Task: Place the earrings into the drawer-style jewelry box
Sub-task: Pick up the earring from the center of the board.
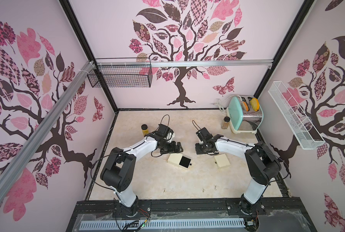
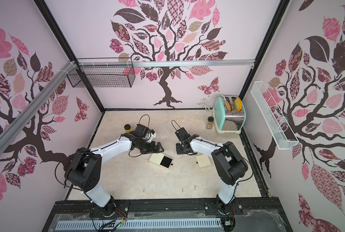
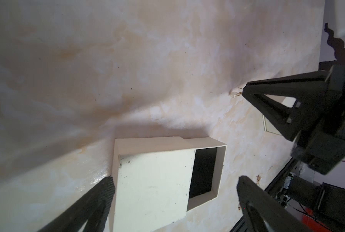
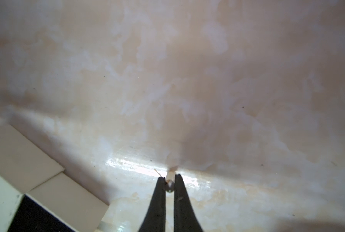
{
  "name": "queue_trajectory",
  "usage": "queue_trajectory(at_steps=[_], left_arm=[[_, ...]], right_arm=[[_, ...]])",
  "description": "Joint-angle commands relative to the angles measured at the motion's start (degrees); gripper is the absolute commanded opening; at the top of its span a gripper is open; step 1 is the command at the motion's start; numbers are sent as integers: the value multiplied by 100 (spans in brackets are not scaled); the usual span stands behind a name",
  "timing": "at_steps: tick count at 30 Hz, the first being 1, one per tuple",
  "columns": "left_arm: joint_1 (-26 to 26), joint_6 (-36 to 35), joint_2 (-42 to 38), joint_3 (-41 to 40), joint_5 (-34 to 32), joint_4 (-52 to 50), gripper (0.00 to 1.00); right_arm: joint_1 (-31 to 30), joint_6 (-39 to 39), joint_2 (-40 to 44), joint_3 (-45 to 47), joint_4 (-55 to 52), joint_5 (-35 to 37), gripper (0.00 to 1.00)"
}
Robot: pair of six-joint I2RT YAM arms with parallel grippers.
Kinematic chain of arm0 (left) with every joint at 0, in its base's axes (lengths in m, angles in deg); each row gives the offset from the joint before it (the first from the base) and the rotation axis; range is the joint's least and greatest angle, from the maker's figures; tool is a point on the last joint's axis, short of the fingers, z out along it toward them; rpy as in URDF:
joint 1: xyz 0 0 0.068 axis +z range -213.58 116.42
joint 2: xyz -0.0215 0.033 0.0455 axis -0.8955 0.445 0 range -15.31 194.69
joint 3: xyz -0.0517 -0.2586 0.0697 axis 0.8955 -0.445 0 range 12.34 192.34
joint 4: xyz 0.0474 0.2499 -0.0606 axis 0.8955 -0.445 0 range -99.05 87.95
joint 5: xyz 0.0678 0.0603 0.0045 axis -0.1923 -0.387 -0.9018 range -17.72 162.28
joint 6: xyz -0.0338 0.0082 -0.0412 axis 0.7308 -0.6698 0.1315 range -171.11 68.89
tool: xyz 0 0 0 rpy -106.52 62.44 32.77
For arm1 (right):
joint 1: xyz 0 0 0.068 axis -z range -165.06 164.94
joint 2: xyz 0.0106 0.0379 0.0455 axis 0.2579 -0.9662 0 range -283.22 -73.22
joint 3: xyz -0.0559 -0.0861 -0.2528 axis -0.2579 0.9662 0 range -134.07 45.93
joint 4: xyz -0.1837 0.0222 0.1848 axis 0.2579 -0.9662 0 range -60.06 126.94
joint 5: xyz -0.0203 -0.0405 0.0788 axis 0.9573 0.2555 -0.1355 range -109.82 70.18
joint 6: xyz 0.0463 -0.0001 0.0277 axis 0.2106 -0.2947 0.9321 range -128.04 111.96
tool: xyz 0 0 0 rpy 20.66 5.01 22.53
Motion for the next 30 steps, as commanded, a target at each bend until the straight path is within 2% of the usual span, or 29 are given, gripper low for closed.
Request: queue_trajectory(at_steps=[1, 8, 12, 19, 30], left_arm=[[-10, 355, -173, -22, 606, 445, 98], [-15, 1284, -156, -175, 1525, 1372, 93], [-24, 1913, -112, -258, 1823, 1935, 85], [-230, 2618, -7, -413, 1941, 2596, 75], [-416, 3346, 206, -536, 2006, 3295, 61]], right_arm=[[27, -55, 398, 283, 412, -361, 8], [36, 34, 1159, 1119, 1235, -951, 7], [36, 108, 1555, 1505, 1604, -1212, 7], [36, 269, 2071, 1909, 2030, -1567, 7], [36, 459, 2371, 2062, 2434, -1897, 7]])
